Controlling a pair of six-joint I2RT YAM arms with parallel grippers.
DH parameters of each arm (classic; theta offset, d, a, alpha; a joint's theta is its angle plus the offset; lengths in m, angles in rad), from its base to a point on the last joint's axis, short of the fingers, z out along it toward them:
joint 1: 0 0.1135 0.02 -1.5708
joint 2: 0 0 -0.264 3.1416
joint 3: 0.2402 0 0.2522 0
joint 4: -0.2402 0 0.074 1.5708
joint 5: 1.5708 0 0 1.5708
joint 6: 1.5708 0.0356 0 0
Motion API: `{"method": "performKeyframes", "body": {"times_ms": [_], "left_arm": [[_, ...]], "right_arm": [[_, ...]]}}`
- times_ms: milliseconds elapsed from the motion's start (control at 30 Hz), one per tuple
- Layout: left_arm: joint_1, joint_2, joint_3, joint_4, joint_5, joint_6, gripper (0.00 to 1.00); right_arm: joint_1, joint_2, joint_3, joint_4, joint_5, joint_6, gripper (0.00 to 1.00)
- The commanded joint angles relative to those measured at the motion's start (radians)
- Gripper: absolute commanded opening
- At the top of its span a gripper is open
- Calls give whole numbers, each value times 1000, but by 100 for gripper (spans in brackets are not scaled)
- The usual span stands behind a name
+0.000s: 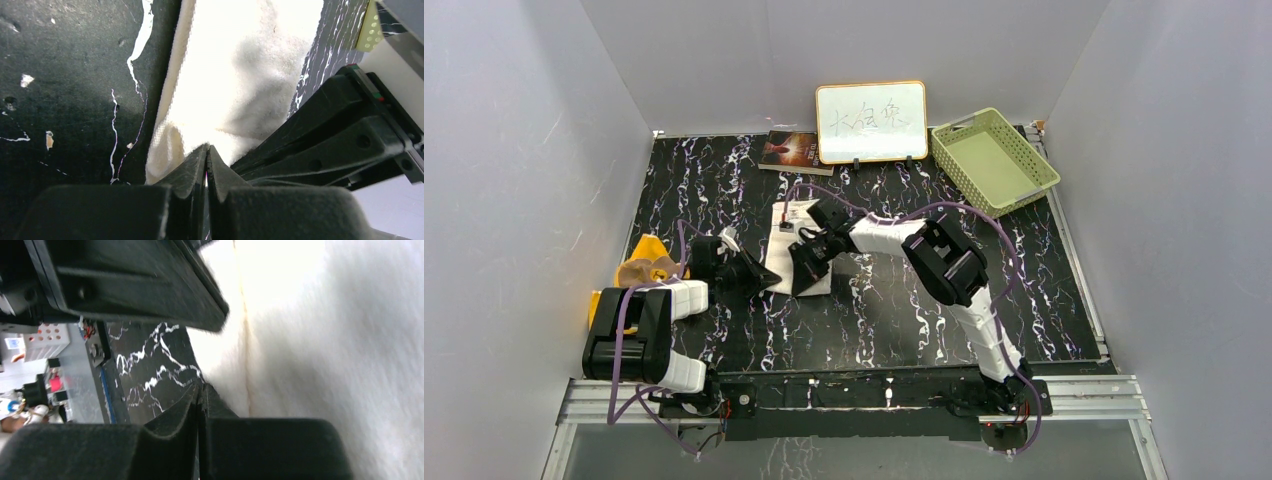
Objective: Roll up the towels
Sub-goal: Roll the towel at the center of the board.
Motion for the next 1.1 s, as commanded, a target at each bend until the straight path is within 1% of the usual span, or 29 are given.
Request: {"method": "performKeyframes", "body": {"times_ms": [0,233,500,567,667,767,833,867,933,967,1000,1033,1067], "left_arm": [[10,30,-12,-143,-159,66,0],[10,38,-2,-161,-172,72,0],[10,52,7,-172,-176,77,0],[9,55,9,-172,-175,77,0],[10,59,12,-174,-172,80,0],[10,59,15,-174,-169,80,0],[10,56,17,-172,-165,79,0],[10,57,17,-171,-164,77,0],[10,56,19,-167,-158,74,0],[10,55,20,-163,-154,69,0],[9,54,22,-160,-150,68,0],[10,56,24,-160,-147,68,0],[10,56,26,-159,-143,67,0]], "right_arm": [[-82,-58,-83,59,-15,-14,0],[-171,-106,-161,69,-18,-30,0],[-191,-113,-247,90,-17,-26,0],[-192,-133,-245,85,32,-25,0],[-183,-232,-238,114,162,-19,0],[-107,-366,-270,198,380,-47,0],[-28,-455,-328,288,541,-114,21],[11,-500,-380,348,613,-167,30],[106,-607,-529,542,719,-337,42],[155,-642,-614,653,761,-445,47],[201,-663,-691,760,799,-572,49],[239,-667,-742,832,831,-677,49],[270,-660,-770,849,853,-770,50]]}}
